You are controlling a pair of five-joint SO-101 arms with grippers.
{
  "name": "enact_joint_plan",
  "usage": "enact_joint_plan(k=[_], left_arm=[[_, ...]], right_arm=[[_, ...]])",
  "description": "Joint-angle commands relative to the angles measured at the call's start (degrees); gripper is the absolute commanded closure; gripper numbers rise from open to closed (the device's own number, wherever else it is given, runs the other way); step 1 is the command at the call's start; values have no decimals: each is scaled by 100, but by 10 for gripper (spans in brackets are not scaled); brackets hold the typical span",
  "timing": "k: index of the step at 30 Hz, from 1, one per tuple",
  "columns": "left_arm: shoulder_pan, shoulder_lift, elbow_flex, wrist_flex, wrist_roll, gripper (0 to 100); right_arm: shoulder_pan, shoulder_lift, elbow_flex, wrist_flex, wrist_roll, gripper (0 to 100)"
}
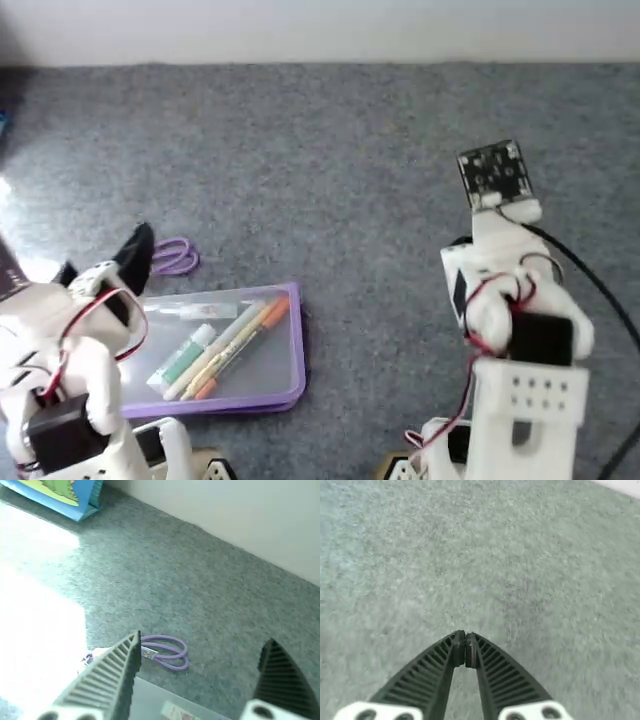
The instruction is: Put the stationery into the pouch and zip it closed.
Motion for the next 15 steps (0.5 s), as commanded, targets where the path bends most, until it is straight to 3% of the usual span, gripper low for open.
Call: enact_joint_plan(k=[1,6,15], left_arm=[[-422,-79,-145,18,-70,640],[-571,-79,-154,273,-79,640],[114,-79,-1068,2119,-62,641]], right_arm=[[-4,-576,-325,444,-70,991],[-4,-1086,-325,901,-114,991],[-4,-2070,-334,1833,-1468,991]])
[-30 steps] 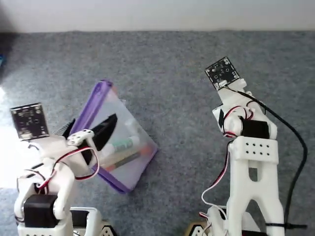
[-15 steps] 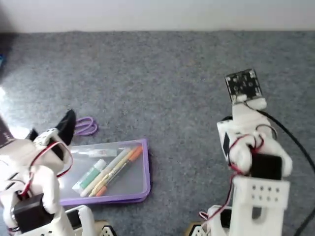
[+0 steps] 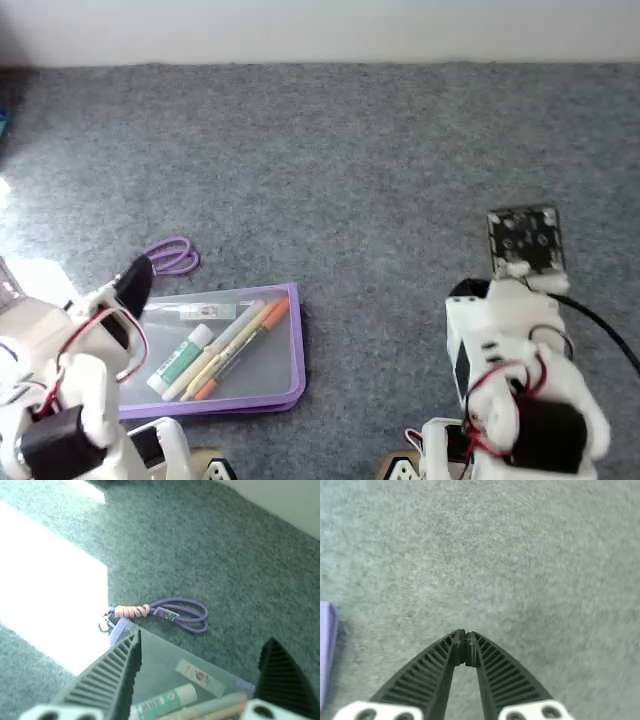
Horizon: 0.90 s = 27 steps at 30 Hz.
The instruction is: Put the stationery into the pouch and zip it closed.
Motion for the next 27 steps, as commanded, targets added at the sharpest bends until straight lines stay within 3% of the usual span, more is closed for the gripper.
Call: enact_joint_plan(k=[1,4,9,16,22,27], left_arm=[[220,-18,-593,563,-62,652],[378,-18,-664,756,-62,745],[721,-18,-673,774,-88,996],[1530,-870,-637,844,-79,987],[1829,-2101,251,158,-97,987],[1829,-2919,1490,-413,-1064,986]], right_arm=[[-4,-312,-325,286,-536,991],[-4,-541,-316,435,-976,991],[-4,-910,-316,655,-1521,991],[-4,-1631,53,989,-1574,991],[-13,-2413,958,681,-1556,991],[-48,-2897,1776,330,-1073,990]])
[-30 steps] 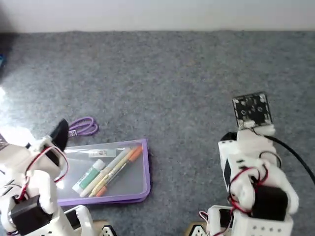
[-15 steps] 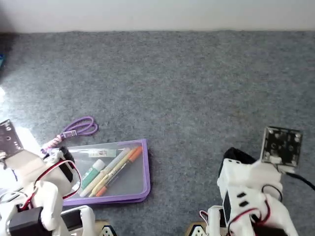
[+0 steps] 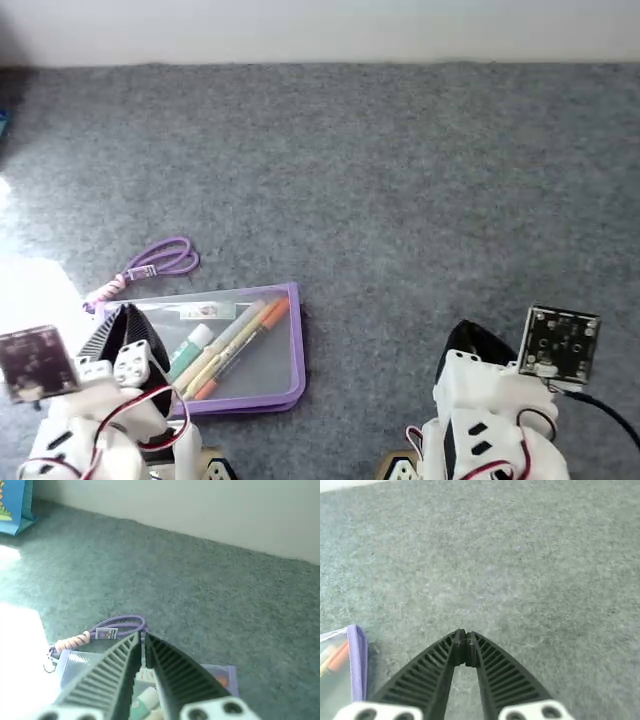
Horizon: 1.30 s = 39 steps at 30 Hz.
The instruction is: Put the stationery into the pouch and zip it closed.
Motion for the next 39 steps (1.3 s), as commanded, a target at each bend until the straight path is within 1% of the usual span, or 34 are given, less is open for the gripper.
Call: enact_joint_plan(k=[1,5,8,10,15,21,25,33,39], left_arm=[[26,-404,743,-448,-791,985],[9,-308,1253,-1037,-932,985],[9,-316,1763,-1512,-932,985],[-9,-316,2149,-1670,-941,985],[26,-316,3090,-1697,-941,985],[18,-316,3925,-1697,-941,985],[-9,-316,4110,-1697,-941,985],[-9,-316,4602,-1785,-914,985],[-9,-316,4611,-1793,-914,985]], right_arm=[[-31,-268,519,-365,510,990],[4,-321,1134,-919,897,987],[-22,-303,1697,-1332,1011,987],[4,-303,2171,-1508,1020,987],[-31,-303,3033,-1736,976,989],[-4,-303,3903,-1719,976,989],[-31,-303,4273,-1771,976,989],[4,-303,4510,-1851,967,990],[-31,-303,4659,-1930,967,990]])
